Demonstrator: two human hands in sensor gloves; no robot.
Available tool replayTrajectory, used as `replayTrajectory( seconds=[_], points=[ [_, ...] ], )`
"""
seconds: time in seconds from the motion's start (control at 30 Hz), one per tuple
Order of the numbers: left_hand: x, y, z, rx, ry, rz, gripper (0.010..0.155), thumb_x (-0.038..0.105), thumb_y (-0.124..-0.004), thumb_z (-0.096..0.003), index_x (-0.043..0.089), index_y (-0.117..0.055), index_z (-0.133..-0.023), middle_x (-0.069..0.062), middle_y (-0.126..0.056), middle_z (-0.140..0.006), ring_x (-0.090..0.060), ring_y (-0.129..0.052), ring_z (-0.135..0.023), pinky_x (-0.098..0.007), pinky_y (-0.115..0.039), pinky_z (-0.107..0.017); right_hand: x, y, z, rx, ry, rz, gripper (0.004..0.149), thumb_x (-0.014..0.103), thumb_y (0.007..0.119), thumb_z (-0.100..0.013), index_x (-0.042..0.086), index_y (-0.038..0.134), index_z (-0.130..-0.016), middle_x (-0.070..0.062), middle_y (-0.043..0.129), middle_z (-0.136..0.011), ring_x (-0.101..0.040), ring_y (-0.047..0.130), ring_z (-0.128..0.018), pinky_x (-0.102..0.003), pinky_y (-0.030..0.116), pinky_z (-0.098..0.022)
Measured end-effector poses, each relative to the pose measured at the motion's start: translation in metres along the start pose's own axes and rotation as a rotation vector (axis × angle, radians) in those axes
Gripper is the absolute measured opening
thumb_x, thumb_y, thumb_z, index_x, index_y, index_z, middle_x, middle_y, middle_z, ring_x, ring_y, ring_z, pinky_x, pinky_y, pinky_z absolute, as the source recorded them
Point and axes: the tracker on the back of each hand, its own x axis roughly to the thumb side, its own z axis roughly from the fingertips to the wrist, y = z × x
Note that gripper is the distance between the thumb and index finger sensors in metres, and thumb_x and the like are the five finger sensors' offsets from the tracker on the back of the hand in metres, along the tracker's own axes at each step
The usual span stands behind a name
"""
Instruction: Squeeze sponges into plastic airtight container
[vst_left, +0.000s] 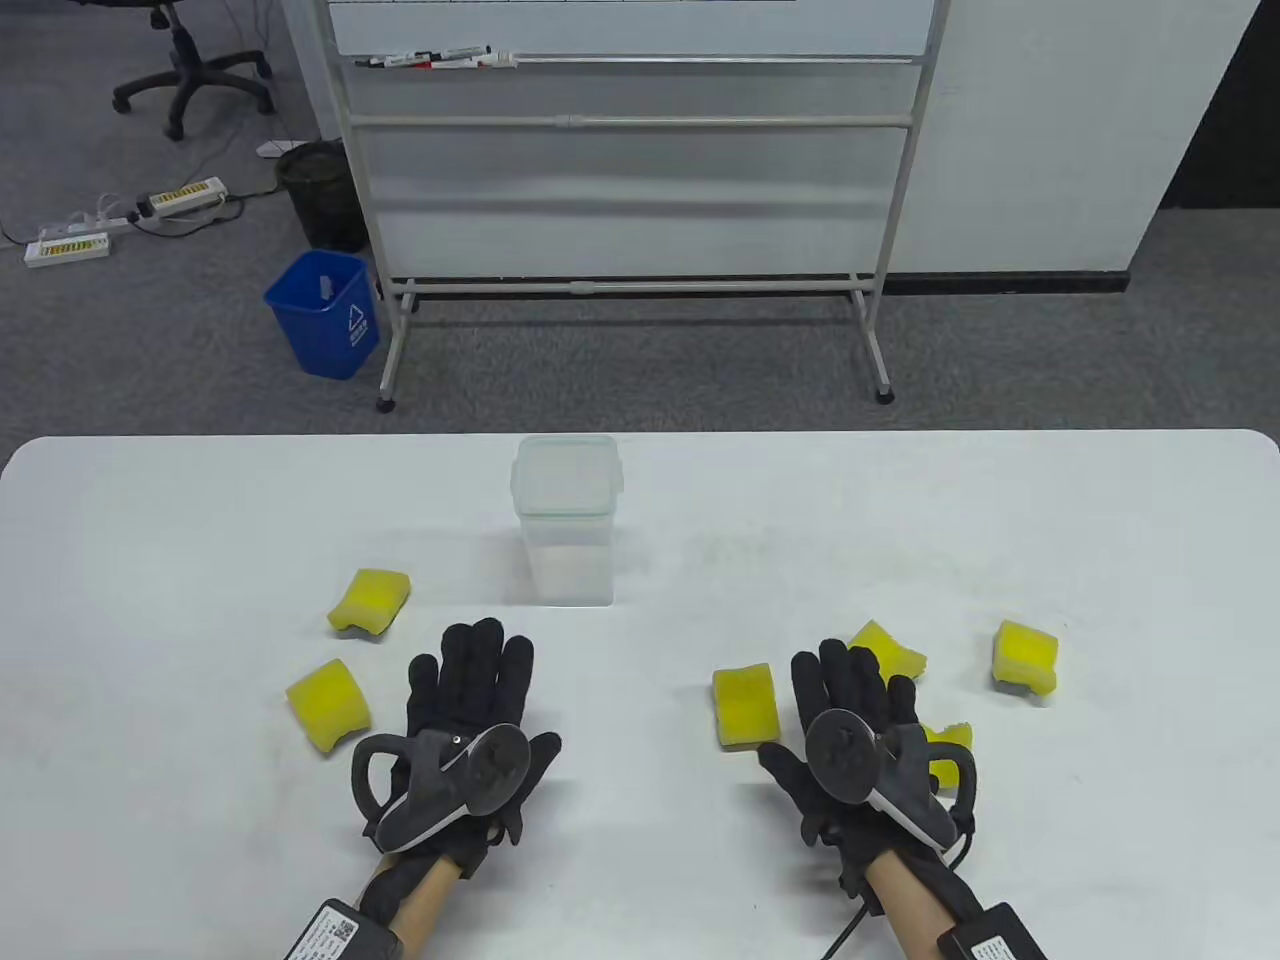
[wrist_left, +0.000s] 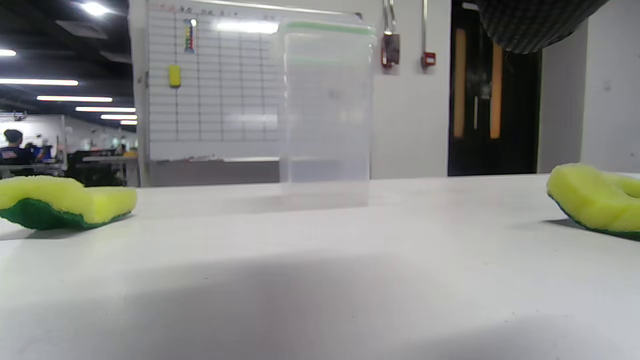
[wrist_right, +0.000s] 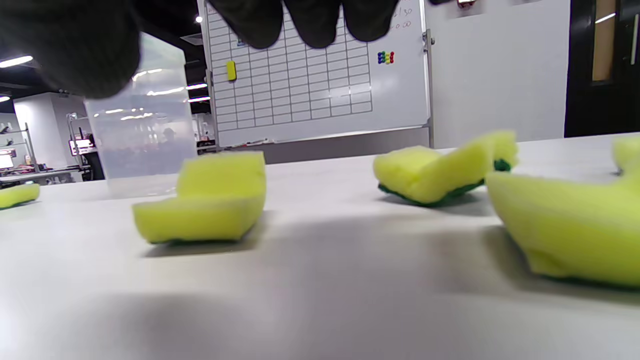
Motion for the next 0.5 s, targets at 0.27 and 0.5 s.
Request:
replayTrajectory(
  seconds=[0.27, 0.5],
  points=[
    [0.0001, -0.0002, 0.0001, -0.008, 0.006, 0.006, 0.089, 0.066, -0.064, -0.0447, 0.024, -0.020, -0.109, -0.010, -0.012, -0.119, -0.036, -0.014, -0.110, -0.061, -0.023, -0.075, 0.0025, -0.0039, 0.0015, -0.006, -0.001, 0.013, 0.090, 0.069, 0.075, -0.040, 0.028, 0.036, -0.111, -0.006, 0.034, -0.122, -0.034, 0.035, -0.114, -0.058, 0.031, -0.077],
    [0.0008, 0.0010, 0.0000, -0.002, -0.003, 0.007, 0.088, 0.066, -0.064, -0.0450, 0.024, -0.020, -0.109, -0.010, -0.012, -0.119, -0.036, -0.015, -0.110, -0.061, -0.024, -0.075, 0.0030, -0.0048, 0.0028, -0.002, 0.008, 0.012, 0.090, 0.068, 0.075, -0.040, 0.028, 0.037, -0.111, -0.006, 0.034, -0.122, -0.034, 0.035, -0.114, -0.059, 0.031, -0.077]
  ],
)
